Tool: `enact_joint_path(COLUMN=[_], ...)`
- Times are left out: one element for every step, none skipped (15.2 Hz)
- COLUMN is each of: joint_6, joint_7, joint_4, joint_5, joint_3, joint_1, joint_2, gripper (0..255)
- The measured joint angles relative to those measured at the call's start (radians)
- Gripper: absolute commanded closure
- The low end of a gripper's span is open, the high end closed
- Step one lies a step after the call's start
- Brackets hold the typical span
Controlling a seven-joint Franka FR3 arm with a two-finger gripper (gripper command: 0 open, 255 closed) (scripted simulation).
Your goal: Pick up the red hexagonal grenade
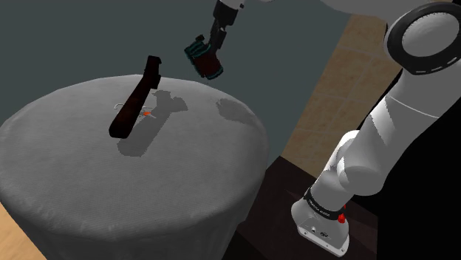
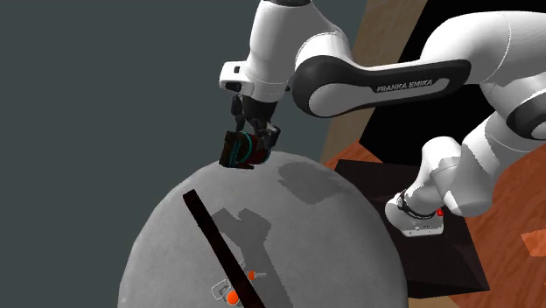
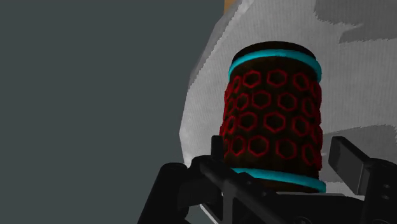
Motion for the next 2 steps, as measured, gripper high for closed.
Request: enact_joint_path(joint_6=[-0.016,-0.024], joint_7=[0.003,0.003], joint_4=[0.015,0.025], joint_5=[-0.001,-0.001], joint_3=[0.001,0.001], joint_1=[0.001,0.001], joint_2=[-0.001,0.002], gripper=[255,255])
